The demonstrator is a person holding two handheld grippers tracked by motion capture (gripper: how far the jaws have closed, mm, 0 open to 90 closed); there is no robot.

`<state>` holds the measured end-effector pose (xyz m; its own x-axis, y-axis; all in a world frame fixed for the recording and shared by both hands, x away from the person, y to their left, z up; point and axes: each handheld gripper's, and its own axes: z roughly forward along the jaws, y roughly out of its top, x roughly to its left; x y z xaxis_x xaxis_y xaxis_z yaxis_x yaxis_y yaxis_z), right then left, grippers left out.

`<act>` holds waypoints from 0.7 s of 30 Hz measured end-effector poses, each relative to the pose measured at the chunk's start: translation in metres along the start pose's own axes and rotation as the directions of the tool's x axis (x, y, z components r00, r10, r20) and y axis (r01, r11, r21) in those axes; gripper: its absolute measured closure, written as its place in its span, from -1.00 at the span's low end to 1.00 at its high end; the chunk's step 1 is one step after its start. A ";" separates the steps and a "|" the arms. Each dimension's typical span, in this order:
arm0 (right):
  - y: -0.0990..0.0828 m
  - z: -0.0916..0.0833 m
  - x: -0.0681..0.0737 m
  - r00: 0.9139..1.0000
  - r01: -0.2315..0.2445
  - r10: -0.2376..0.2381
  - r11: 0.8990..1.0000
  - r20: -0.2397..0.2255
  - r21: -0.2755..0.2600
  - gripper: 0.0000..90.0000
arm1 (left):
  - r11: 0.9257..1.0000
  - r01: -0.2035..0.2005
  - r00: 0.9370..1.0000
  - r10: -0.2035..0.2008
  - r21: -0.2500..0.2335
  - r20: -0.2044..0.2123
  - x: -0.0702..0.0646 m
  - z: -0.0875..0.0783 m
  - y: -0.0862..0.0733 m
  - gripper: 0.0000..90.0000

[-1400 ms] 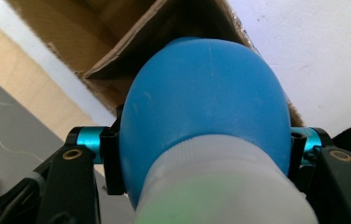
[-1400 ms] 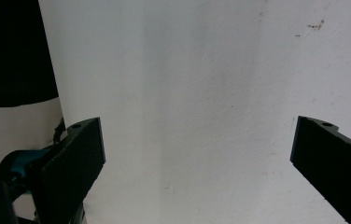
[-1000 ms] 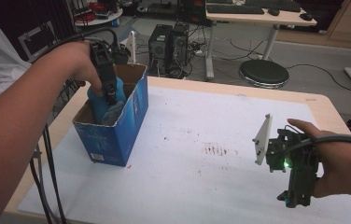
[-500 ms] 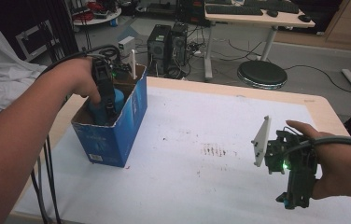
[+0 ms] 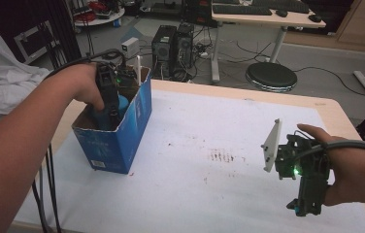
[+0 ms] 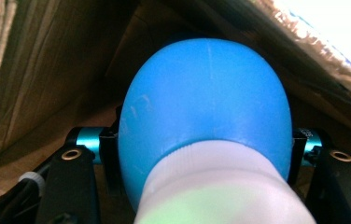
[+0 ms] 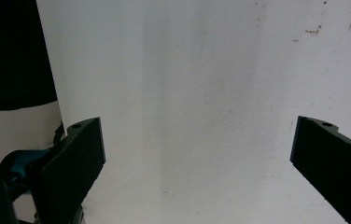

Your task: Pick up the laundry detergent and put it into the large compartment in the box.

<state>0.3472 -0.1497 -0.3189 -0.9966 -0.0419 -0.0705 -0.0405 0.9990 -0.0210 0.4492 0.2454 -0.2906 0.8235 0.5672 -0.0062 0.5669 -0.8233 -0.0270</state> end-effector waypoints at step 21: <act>-0.001 -0.005 0.003 1.000 0.013 -0.013 1.000 0.018 -0.008 -0.95 | 0.999 -0.022 1.000 0.021 -0.030 -0.016 -0.005 -0.023 -0.001 -0.48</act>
<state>0.3444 -0.1507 -0.3136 -0.9945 -0.0552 -0.0885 -0.0542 0.9984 -0.0142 0.4448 0.2423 -0.2676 0.8357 0.5491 0.0091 0.5491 -0.8358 0.0029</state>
